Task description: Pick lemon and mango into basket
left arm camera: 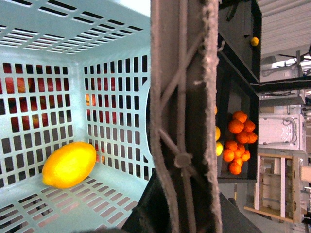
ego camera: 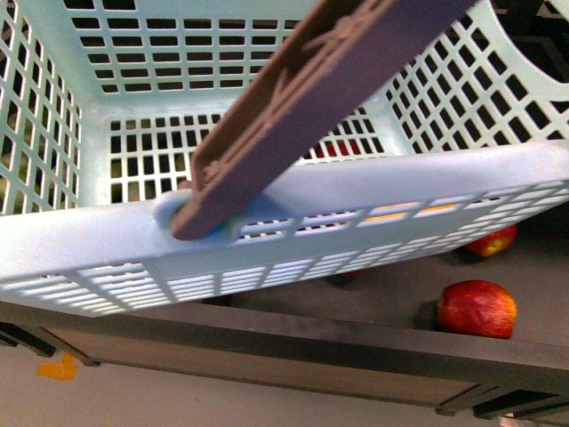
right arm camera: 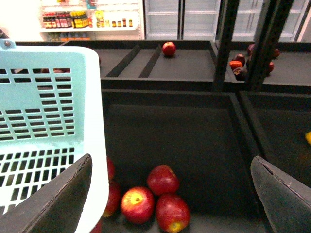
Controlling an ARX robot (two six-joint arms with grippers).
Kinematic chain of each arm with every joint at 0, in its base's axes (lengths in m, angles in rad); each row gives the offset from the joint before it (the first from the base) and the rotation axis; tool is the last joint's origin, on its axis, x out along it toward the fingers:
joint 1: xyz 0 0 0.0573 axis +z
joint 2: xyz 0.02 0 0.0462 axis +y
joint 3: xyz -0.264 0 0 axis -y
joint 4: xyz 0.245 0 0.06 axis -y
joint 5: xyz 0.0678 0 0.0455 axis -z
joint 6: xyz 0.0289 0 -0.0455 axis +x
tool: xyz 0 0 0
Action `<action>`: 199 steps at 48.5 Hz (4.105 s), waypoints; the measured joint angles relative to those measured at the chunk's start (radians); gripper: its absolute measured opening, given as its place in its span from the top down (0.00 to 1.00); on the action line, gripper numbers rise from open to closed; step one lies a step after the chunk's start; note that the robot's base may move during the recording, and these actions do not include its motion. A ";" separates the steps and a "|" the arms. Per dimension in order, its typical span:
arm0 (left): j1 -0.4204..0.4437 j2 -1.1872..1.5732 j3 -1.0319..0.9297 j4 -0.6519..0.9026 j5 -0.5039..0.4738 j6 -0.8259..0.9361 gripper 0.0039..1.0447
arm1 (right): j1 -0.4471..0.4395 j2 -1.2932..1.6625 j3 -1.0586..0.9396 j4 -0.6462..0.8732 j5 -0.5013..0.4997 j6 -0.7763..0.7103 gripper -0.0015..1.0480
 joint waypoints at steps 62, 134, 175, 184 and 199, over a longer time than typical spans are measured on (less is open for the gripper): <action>0.004 -0.001 0.003 -0.001 0.000 0.003 0.96 | 0.000 0.000 -0.002 -0.001 -0.003 0.000 0.08; 0.007 -0.001 0.004 -0.001 -0.003 0.005 0.96 | 0.000 0.002 -0.003 -0.001 -0.006 -0.001 0.08; 0.003 -0.001 0.004 -0.001 -0.002 0.004 0.96 | -0.100 0.654 0.290 -0.554 0.094 0.454 0.08; 0.003 -0.001 0.004 -0.001 0.000 0.004 0.96 | -0.070 0.972 0.288 -0.350 0.028 0.455 0.08; 0.003 -0.001 0.004 -0.001 0.004 0.003 0.96 | -0.042 1.347 0.369 -0.176 -0.054 0.509 0.08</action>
